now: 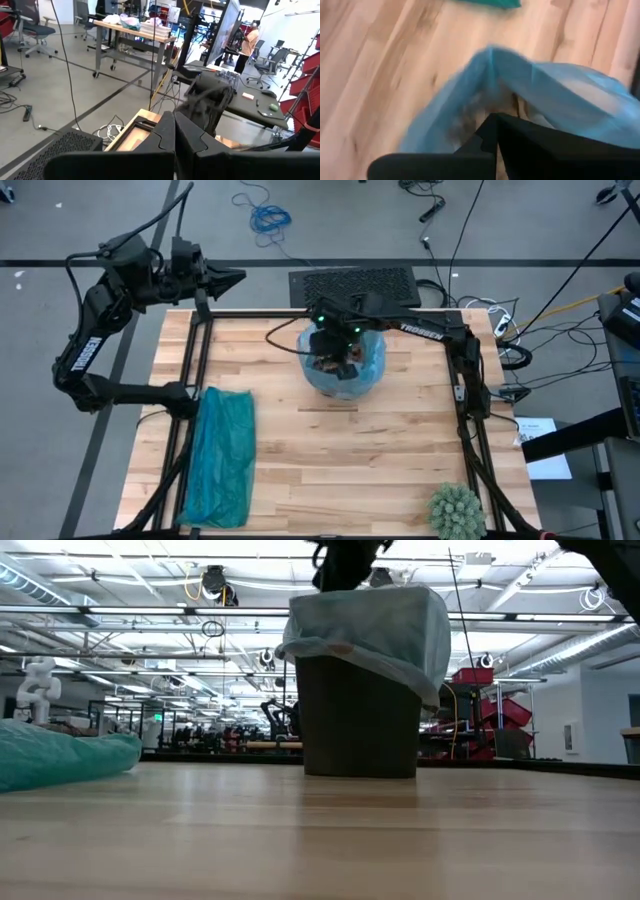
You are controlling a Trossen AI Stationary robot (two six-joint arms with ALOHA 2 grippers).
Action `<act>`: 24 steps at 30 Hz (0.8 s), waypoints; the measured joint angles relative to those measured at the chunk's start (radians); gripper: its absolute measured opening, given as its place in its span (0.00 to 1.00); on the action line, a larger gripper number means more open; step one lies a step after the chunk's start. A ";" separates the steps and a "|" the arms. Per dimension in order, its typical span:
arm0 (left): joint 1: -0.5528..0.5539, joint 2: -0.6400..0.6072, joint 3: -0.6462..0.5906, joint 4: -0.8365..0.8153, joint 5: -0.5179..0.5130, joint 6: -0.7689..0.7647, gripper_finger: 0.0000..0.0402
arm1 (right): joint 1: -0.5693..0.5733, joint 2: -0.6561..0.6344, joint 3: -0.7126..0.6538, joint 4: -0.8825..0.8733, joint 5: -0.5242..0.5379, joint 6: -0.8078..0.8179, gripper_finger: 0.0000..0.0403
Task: Place trash/remove bag and relplace
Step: Put the brown napkin into the trash bin
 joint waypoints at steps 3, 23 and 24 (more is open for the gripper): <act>0.000 0.000 0.000 0.000 0.000 0.000 0.00 | -0.019 -0.004 0.010 -0.080 0.029 -0.186 0.00; 0.000 -0.050 0.000 -0.080 0.000 -0.006 0.00 | -0.066 0.138 -0.013 -0.151 0.077 -0.334 0.00; 0.000 -0.057 0.000 -0.079 0.000 -0.006 0.00 | -0.066 0.146 -0.013 -0.142 0.076 -0.333 0.00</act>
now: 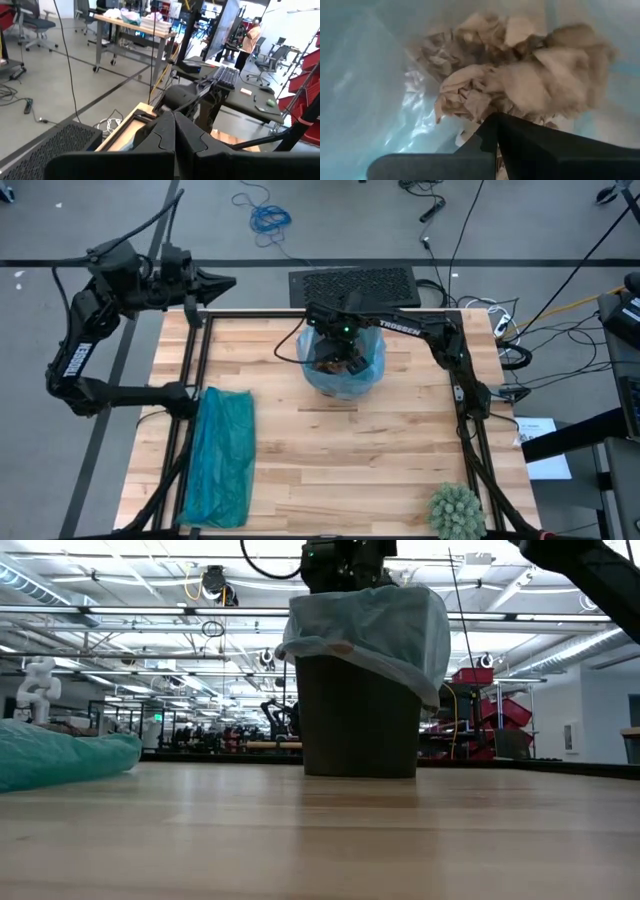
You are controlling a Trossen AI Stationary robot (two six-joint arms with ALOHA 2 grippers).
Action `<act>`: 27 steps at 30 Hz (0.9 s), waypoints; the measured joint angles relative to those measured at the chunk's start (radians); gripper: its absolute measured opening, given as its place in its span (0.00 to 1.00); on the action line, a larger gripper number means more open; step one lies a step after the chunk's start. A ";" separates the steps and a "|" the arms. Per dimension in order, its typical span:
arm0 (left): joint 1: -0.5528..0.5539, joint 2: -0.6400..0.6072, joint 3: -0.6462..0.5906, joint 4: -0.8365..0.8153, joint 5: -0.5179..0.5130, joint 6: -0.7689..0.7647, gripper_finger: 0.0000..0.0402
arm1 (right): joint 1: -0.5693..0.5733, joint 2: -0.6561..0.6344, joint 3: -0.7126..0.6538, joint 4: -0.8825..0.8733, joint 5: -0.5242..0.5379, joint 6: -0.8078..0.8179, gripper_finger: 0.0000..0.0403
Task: Place trash/remove bag and relplace
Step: Put the brown napkin into the trash bin
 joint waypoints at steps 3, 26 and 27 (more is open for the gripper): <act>0.000 -0.021 0.000 -0.001 0.000 0.000 0.00 | 0.000 0.026 0.000 0.034 -0.004 0.000 0.00; 0.000 -0.080 0.000 -0.046 -0.062 -0.002 0.00 | 0.001 0.106 0.014 0.238 -0.025 0.129 0.00; 0.000 -0.079 0.000 -0.046 -0.066 -0.002 0.00 | 0.002 0.095 0.020 0.238 -0.025 0.142 0.00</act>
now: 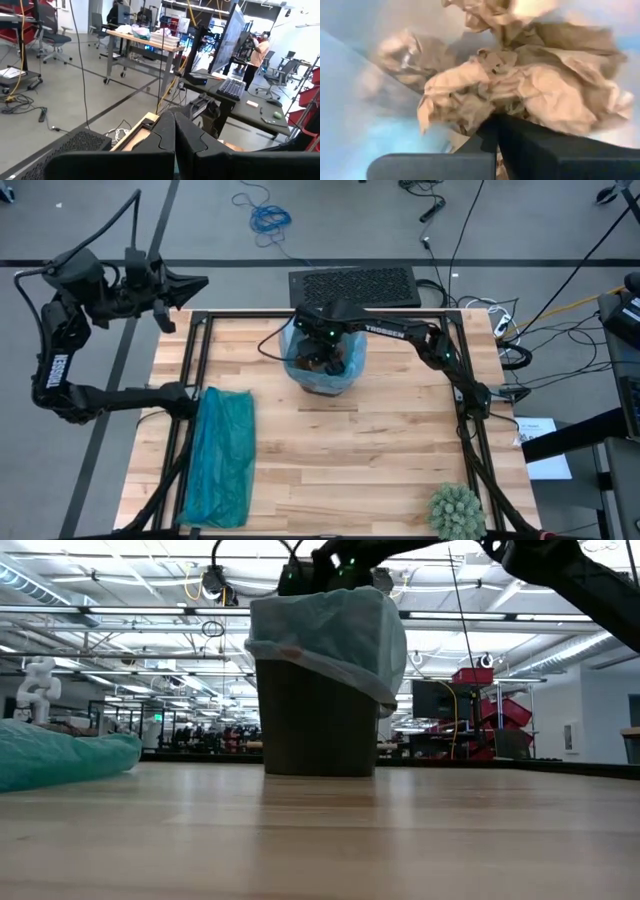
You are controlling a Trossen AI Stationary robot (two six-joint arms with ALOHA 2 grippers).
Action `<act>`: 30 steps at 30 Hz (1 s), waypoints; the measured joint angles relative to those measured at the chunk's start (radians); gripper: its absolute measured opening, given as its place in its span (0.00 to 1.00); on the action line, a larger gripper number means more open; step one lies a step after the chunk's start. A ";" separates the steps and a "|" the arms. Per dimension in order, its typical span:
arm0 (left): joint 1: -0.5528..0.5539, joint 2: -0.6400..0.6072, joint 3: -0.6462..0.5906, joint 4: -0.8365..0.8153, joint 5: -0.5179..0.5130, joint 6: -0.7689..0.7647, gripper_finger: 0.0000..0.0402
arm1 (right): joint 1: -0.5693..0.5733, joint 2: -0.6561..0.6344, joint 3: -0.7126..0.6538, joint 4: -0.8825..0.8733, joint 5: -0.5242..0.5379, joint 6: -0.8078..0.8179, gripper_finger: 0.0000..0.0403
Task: Place trash/remove bag and relplace
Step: Put the brown napkin into the trash bin, then close the blue trash bag in the trash bin
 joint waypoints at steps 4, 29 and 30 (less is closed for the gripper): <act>0.000 0.000 0.000 0.001 -0.012 0.000 0.00 | 0.005 -0.041 0.033 -0.001 0.000 0.062 0.00; 0.056 0.057 0.000 -0.062 -0.092 0.062 0.00 | 0.163 -0.315 0.116 0.123 0.064 0.718 0.04; 0.066 0.056 0.000 -0.062 -0.092 0.066 0.00 | 0.194 -0.316 0.116 0.159 0.096 0.776 0.05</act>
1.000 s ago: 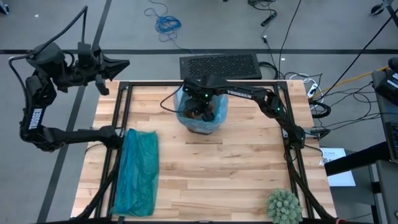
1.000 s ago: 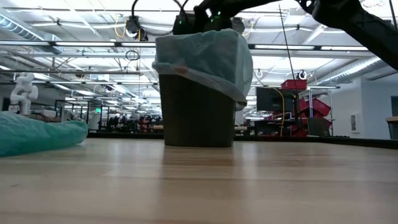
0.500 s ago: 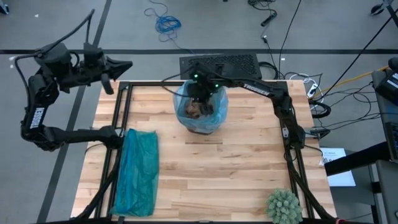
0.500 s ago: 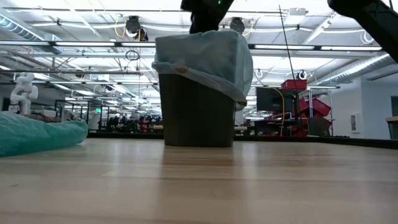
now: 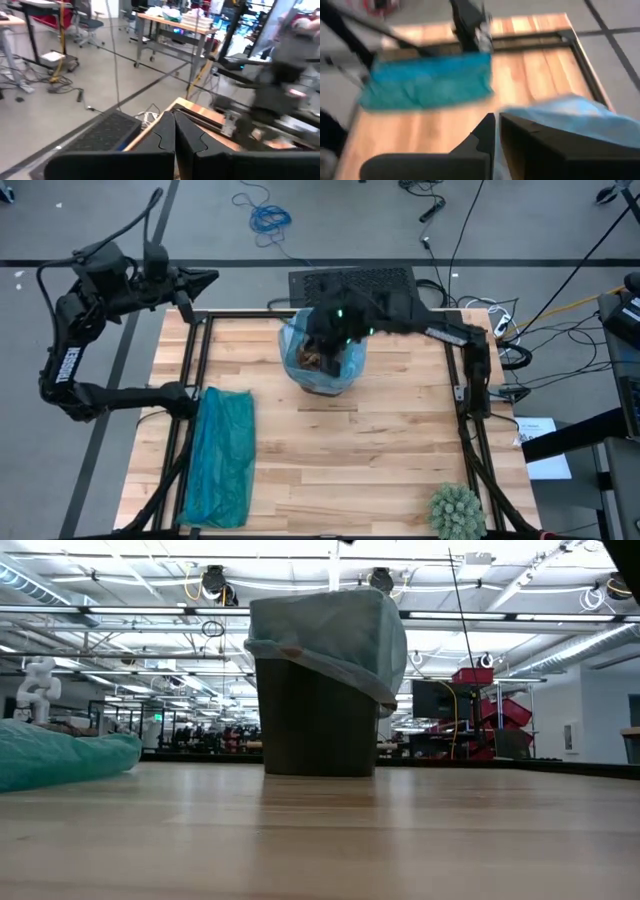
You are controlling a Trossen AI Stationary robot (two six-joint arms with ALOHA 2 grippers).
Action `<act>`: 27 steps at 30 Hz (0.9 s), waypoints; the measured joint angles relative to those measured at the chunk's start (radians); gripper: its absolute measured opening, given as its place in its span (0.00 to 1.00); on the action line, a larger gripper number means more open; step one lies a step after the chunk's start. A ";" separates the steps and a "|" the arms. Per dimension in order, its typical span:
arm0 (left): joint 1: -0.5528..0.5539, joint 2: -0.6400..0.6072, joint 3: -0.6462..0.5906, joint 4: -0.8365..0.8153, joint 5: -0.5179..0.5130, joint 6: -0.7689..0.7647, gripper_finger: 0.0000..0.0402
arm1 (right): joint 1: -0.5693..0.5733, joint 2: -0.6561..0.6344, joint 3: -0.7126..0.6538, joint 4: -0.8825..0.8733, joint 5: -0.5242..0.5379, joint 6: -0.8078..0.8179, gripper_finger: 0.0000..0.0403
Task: Place trash/remove bag and relplace
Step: Close the blue trash bag in the trash bin
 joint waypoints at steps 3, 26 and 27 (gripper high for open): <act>0.027 0.000 0.000 0.001 -0.001 0.017 0.00 | 0.085 0.002 -0.001 0.118 0.067 0.196 0.05; 0.052 -0.046 0.000 -0.062 0.131 -0.005 0.00 | 0.463 0.305 -0.002 0.022 0.668 0.583 0.11; 0.052 -0.046 0.000 -0.075 0.132 0.000 0.00 | 0.462 0.314 -0.002 0.027 0.669 0.585 0.13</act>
